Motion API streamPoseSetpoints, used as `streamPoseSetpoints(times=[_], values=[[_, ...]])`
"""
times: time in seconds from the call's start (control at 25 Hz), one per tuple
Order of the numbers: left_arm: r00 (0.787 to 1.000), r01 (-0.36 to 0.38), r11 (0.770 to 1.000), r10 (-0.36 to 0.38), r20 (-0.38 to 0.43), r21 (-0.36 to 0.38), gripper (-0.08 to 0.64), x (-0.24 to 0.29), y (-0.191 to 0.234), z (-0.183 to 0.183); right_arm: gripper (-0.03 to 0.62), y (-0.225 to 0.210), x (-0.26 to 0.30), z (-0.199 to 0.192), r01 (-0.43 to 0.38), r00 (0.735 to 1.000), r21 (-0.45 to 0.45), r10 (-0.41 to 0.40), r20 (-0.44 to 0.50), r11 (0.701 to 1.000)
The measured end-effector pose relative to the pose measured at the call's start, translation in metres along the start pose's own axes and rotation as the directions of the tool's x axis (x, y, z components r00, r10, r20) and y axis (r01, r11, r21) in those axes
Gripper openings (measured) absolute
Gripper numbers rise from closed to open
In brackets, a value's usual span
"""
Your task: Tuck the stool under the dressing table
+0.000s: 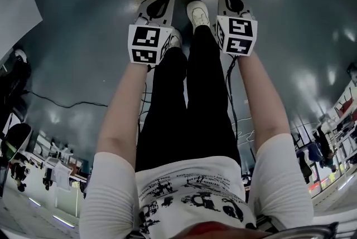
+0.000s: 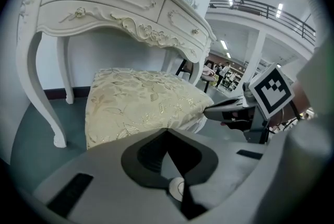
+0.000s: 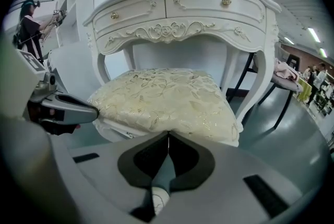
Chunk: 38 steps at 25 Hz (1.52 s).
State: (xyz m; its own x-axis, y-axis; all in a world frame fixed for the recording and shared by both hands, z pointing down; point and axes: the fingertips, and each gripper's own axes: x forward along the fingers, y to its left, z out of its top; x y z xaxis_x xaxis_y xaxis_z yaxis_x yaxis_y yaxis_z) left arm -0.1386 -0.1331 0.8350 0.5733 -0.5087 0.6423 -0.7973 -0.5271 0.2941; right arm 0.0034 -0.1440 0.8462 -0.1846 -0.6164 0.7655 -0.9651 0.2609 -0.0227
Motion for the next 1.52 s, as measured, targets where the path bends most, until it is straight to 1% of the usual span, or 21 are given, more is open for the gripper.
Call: streamPoseSetpoints(times=[0.08,0.12,0.2,0.28,0.44,0.52,0.64,0.76,0.84,0.96,1.0,1.12,1.2,1.4,1.52], values=[[0.999,-0.051,0.999,0.051,-0.004,0.007,0.02,0.003,0.011,0.007,0.018,0.002,0.009,0.009,-0.019,1.0,-0.039,0.02,0.007,0.999],[0.997,-0.073,0.997,0.073,-0.008,-0.001,0.02,0.005,0.016,0.009,0.018,0.003,0.013,0.012,-0.028,1.0,-0.058,0.029,0.011,0.998],[0.995,-0.097,0.994,0.096,-0.009,-0.041,0.02,0.01,0.026,0.014,0.018,0.003,0.021,0.019,-0.04,0.999,-0.083,0.041,0.017,0.996],[0.994,-0.107,0.992,0.107,0.002,-0.072,0.02,0.017,0.036,0.022,0.018,0.001,0.03,0.029,-0.047,0.999,-0.084,0.048,0.009,0.995],[0.991,-0.126,0.988,0.13,0.039,-0.092,0.02,0.03,0.05,0.053,0.018,-0.009,0.046,0.057,-0.053,0.999,-0.073,0.053,-0.004,0.996],[0.988,-0.135,0.985,0.142,0.053,-0.109,0.02,0.037,0.056,0.066,0.018,-0.014,0.053,0.068,-0.062,0.998,-0.088,0.061,-0.01,0.994],[0.985,-0.15,0.982,0.158,0.067,-0.114,0.02,0.046,0.064,0.078,0.018,-0.019,0.063,0.081,-0.084,0.996,-0.115,0.083,-0.014,0.99],[0.983,-0.155,0.981,0.165,0.08,-0.117,0.02,0.052,0.069,0.086,0.018,-0.023,0.07,0.09,-0.095,0.995,-0.144,0.097,0.005,0.985],[0.982,-0.156,0.982,0.165,0.088,-0.108,0.02,0.057,0.072,0.091,0.018,-0.025,0.074,0.097,-0.086,0.996,-0.173,0.091,0.021,0.981],[0.982,-0.152,0.984,0.16,0.097,-0.09,0.02,0.062,0.076,0.098,0.017,-0.028,0.081,0.106,-0.033,0.999,-0.236,0.041,0.03,0.971],[0.983,-0.15,0.985,0.158,0.099,-0.084,0.02,0.063,0.077,0.1,0.017,-0.029,0.084,0.108,-0.017,0.999,-0.244,0.026,0.035,0.97],[0.984,-0.136,0.988,0.143,0.108,-0.075,0.02,0.071,0.08,0.108,0.017,-0.036,0.092,0.117,0.001,0.998,-0.197,0.012,0.065,0.98],[0.982,-0.139,0.987,0.147,0.117,-0.077,0.02,0.076,0.084,0.115,0.018,-0.041,0.098,0.124,0.008,0.997,-0.175,0.007,0.083,0.984],[0.974,-0.163,0.982,0.175,0.146,-0.093,0.02,0.084,0.093,0.125,0.017,-0.045,0.11,0.137,0.0,0.995,-0.153,0.015,0.102,0.988],[0.972,-0.162,0.983,0.174,0.157,-0.084,0.02,0.091,0.097,0.132,0.017,-0.05,0.118,0.145,0.006,0.992,-0.159,0.013,0.124,0.987]])
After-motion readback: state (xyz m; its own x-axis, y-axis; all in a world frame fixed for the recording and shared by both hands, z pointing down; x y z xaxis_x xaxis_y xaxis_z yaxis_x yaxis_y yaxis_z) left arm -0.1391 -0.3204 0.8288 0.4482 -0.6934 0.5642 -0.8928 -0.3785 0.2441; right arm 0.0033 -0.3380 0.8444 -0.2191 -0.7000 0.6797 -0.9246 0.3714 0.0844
